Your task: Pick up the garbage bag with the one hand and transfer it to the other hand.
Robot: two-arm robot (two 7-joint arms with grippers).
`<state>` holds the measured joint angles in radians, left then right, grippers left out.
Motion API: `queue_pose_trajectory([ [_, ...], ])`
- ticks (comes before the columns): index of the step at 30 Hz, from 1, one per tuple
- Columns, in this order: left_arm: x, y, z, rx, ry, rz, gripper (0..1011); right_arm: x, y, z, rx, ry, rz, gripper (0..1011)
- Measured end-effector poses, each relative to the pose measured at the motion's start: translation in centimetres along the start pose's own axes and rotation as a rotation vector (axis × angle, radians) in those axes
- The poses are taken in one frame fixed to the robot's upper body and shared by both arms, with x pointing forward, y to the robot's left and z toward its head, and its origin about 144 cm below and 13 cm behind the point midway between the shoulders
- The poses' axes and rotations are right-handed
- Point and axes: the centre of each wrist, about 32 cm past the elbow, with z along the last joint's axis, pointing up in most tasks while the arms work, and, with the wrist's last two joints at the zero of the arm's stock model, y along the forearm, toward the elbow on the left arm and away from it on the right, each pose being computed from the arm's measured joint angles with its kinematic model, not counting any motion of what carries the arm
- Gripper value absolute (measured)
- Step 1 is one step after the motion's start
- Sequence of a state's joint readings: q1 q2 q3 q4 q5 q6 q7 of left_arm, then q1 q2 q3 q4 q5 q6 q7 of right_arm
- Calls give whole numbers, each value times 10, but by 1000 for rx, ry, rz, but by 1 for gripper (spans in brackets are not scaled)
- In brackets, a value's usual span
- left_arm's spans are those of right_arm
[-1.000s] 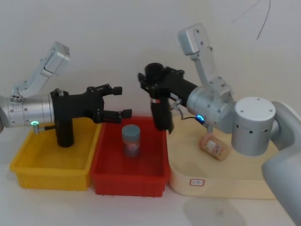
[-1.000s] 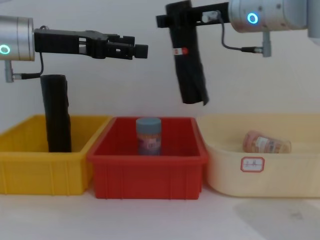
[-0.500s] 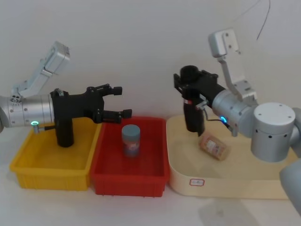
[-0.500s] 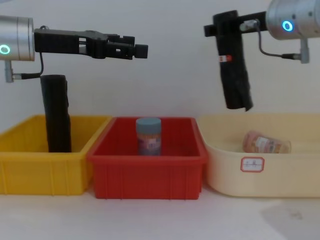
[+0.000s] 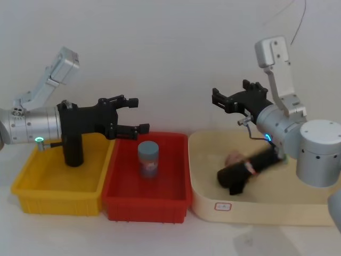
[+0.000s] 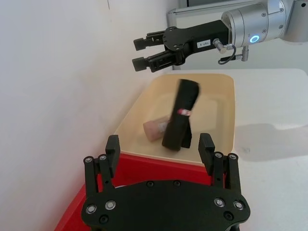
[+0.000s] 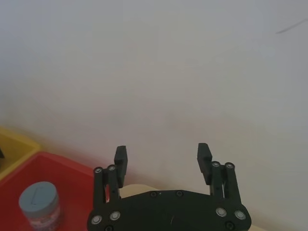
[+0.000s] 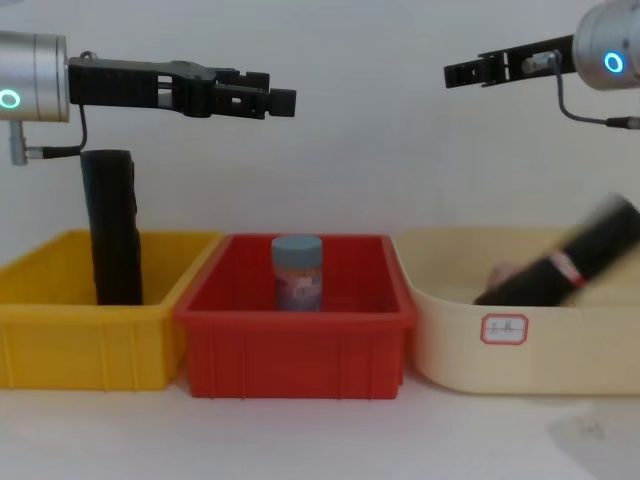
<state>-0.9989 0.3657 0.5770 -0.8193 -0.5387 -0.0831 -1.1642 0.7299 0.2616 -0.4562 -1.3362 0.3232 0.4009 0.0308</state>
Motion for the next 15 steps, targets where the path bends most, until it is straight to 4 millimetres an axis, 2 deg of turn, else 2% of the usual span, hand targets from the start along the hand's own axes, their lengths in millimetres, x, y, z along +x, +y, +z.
queue_pose_trajectory([
  [5, 0, 0, 0, 0, 0, 0, 1001, 2, -1, -1, -7, 2, -17, 998],
  [15, 0, 0, 0, 0, 0, 0, 1001, 4, -2, -2, -13, 3, -33, 1002],
])
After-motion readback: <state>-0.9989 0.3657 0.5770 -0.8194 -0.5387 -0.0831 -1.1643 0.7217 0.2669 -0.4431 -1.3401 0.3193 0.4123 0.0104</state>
